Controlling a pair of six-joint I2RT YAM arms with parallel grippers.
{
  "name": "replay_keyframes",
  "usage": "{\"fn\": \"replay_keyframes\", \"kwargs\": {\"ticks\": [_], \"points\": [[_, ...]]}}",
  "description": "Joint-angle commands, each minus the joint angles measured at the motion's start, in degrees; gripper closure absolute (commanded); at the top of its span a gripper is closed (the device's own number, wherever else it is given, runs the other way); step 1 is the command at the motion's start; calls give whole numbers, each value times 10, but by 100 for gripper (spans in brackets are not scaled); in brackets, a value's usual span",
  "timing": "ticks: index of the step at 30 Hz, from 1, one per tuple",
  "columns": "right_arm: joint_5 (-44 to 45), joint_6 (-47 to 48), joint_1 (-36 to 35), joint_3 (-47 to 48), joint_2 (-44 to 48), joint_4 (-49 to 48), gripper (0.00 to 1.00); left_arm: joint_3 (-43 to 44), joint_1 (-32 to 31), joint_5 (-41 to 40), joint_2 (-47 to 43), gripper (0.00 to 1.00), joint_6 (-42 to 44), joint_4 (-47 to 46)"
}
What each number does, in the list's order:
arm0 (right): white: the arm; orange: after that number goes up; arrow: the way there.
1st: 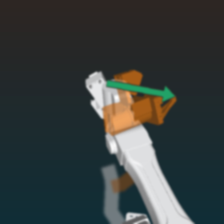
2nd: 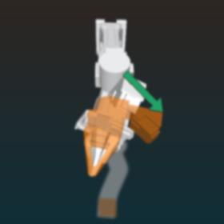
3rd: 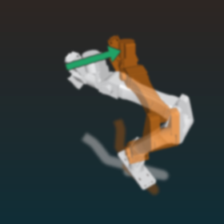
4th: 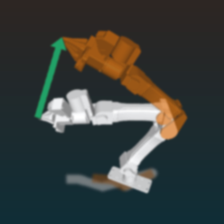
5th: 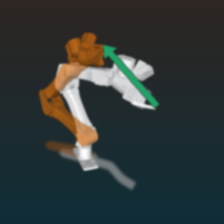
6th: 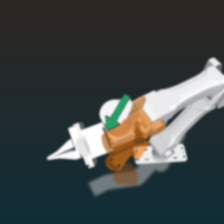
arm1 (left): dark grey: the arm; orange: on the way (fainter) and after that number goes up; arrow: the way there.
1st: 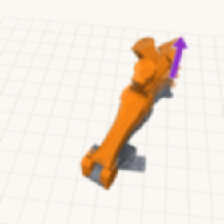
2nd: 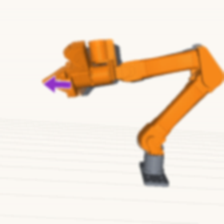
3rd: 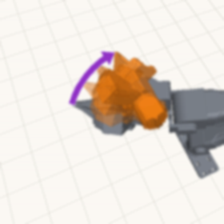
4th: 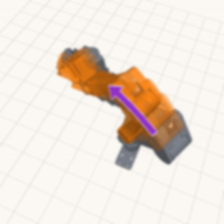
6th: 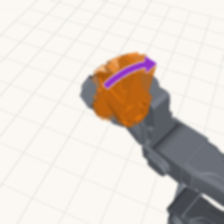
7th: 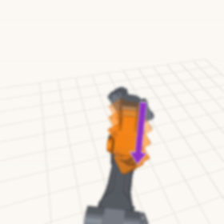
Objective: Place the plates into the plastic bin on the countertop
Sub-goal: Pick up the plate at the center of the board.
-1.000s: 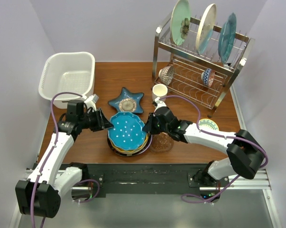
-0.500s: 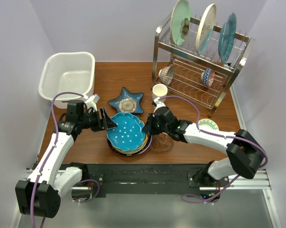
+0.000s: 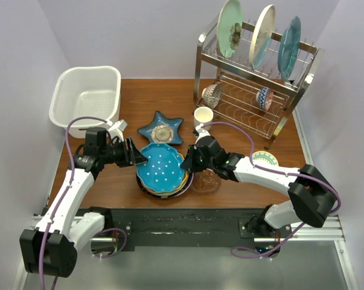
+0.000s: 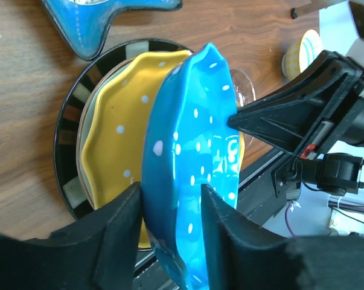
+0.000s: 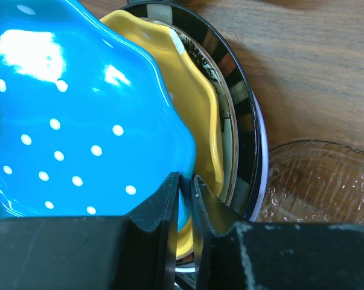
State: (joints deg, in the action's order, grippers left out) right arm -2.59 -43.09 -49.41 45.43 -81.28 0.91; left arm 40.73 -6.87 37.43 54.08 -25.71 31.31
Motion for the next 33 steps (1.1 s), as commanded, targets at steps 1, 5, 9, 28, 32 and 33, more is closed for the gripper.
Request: {"fn": "replay_keyframes", "kwargs": {"ticks": [1, 5, 9, 28, 32, 33], "points": [[-58, -17, -20, 47, 8, -76, 85, -11, -14, 95, -4, 57, -4, -12], [-58, -18, -22, 48, 11, -75, 85, -20, -14, 101, -2, 79, -5, -16], [-58, -16, -23, 50, 16, -71, 85, -19, -14, 89, -5, 100, -2, -6], [-26, 1, -24, 39, 72, -40, 45, 44, -13, 17, -28, 100, -31, 11], [-11, 10, -24, 34, 90, -28, 40, 61, -13, 1, -26, 100, -35, 16], [-2, 13, -24, 33, 96, -21, 36, 64, -13, -3, -24, 100, -35, 17]]}}
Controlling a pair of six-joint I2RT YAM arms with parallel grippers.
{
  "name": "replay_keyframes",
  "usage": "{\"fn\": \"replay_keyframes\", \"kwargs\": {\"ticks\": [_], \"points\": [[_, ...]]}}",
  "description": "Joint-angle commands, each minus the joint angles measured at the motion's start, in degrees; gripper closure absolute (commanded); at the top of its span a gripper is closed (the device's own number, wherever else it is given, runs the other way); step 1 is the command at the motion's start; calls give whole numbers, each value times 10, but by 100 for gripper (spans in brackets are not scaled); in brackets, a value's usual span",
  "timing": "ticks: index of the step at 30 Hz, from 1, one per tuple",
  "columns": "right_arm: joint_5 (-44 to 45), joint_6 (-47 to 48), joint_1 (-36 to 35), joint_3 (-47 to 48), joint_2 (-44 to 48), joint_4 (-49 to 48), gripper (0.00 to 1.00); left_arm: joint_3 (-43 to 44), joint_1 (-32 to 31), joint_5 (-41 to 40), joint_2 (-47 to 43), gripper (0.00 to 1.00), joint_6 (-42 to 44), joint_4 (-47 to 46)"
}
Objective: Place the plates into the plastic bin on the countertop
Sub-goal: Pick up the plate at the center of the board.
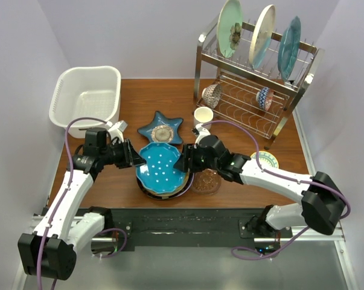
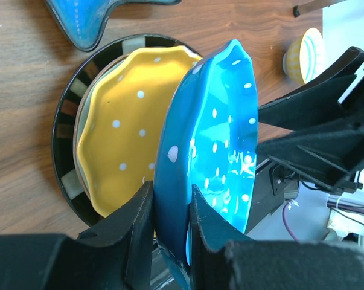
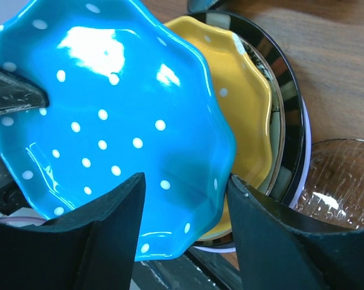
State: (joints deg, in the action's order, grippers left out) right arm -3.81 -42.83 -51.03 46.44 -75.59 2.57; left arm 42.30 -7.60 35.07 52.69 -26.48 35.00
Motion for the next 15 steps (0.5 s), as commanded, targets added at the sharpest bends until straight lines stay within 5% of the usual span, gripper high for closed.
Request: {"fn": "replay_keyframes", "kwargs": {"ticks": [1, 5, 15], "points": [[17, 14, -7, 21, 44, -35, 33, 54, -5, 19, -9, 100, -27, -19], [42, 26, -7, 11, 76, -13, 24, 64, -5, 16, -6, 100, -31, -20], [101, 43, -7, -8, 119, 26, 18, 89, -1, 11, -2, 100, -36, -22]]}}
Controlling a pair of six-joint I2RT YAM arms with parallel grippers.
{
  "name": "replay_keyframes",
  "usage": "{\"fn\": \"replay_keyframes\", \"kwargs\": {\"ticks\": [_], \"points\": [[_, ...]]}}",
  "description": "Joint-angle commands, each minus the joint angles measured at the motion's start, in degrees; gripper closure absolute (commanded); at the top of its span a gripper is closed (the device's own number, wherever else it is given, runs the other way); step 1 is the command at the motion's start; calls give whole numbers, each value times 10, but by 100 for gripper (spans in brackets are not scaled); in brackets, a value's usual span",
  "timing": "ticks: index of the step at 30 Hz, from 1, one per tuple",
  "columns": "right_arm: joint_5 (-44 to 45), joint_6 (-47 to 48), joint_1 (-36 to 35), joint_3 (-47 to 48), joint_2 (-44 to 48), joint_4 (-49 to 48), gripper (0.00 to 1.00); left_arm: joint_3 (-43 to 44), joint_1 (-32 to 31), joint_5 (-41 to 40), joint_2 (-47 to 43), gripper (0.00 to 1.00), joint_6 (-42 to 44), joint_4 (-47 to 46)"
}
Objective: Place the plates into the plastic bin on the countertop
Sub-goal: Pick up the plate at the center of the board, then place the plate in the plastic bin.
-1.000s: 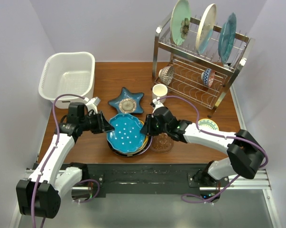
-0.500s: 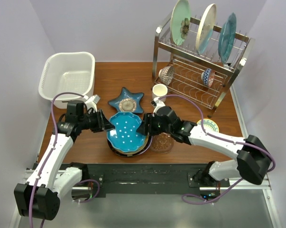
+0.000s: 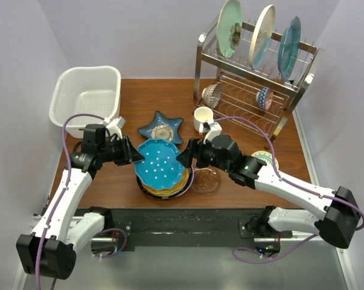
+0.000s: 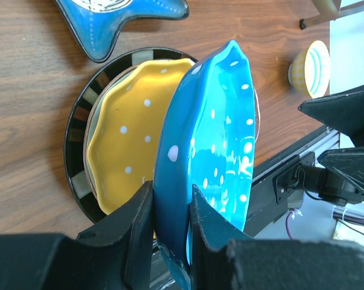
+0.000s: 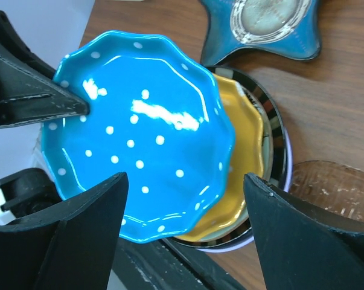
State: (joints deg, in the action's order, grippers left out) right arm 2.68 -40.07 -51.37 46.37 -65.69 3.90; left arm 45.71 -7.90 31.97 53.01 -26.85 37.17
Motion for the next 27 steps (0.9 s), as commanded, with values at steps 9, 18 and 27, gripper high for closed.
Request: {"fn": "replay_keyframes", "kwargs": {"ticks": [9, 18, 27], "points": [[25, 25, -3, -14, 13, 15, 15, 82, 5, 35, 19, 100, -29, -47], [14, 23, -3, -22, -2, 10, 14, 115, 10, 5, 63, 100, -45, -84], [15, 22, -3, -35, -3, -4, 1, 176, 18, -47, 118, 100, -66, -120]]}}
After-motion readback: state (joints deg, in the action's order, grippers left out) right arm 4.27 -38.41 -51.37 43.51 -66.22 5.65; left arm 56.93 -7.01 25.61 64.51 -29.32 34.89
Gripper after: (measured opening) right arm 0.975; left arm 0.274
